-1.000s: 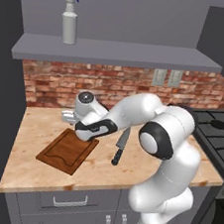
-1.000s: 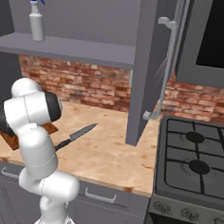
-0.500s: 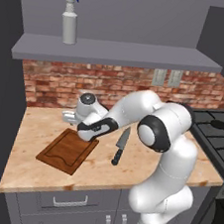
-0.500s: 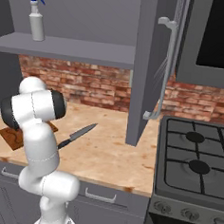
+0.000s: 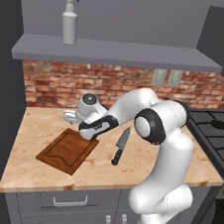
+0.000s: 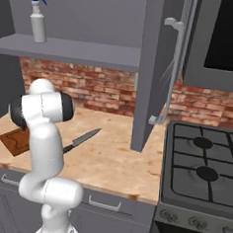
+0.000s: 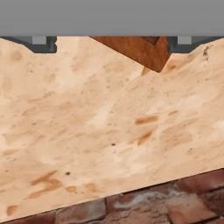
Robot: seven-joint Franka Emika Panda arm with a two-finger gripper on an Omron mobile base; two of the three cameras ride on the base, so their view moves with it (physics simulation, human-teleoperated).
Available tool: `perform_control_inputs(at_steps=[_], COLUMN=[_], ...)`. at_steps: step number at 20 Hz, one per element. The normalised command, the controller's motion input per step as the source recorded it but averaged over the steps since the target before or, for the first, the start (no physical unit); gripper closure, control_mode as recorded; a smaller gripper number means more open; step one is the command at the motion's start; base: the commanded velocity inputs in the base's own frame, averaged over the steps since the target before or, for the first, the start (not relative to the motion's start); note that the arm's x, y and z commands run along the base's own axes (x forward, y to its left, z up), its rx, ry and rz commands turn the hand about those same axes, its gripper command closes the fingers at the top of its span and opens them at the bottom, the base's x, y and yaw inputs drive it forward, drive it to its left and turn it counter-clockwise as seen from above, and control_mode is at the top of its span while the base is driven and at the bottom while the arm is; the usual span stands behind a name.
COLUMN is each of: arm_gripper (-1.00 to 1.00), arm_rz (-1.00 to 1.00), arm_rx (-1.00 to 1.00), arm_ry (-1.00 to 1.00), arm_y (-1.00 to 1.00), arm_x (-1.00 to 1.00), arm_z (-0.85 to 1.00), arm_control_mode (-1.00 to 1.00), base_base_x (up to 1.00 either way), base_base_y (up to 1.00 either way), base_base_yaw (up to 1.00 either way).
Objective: Move the cutting board and knife to the sink. Then move spray from the cabinet to the counter.
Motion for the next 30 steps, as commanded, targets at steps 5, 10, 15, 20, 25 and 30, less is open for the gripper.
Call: perform_control_inputs(at_steps=[5, 10, 15, 20, 25, 30], arm_gripper=[-1.00, -1.00, -1.00, -1.00, -1.00, -1.00], arm_rz=[0.00, 0.00, 0.00, 0.00, 0.00, 0.00], arm_rx=[0.03, 0.00, 0.00, 0.00, 0.00, 0.00], arm_ry=[0.00, 0.04, 0.08, 0.08, 0.06, 0.03], arm_y=[0.11, 0.21, 0.22, 0.13, 0.07, 0.04], arm_x=[0.18, 0.07, 0.01, 0.03, 0.00, 0.00], arm_z=[-0.17, -0.16, -0.14, -0.13, -0.13, -0.09], arm_control_mode=[-1.00, -1.00, -1.00, -1.00, -1.00, -1.00], base_base_x=[0.00, 0.00, 0.00, 0.00, 0.00, 0.00], base_base_y=[0.00, 0.00, 0.00, 0.00, 0.00, 0.00], base_base_yaw=[0.00, 0.00, 0.00, 0.00, 0.00, 0.00])
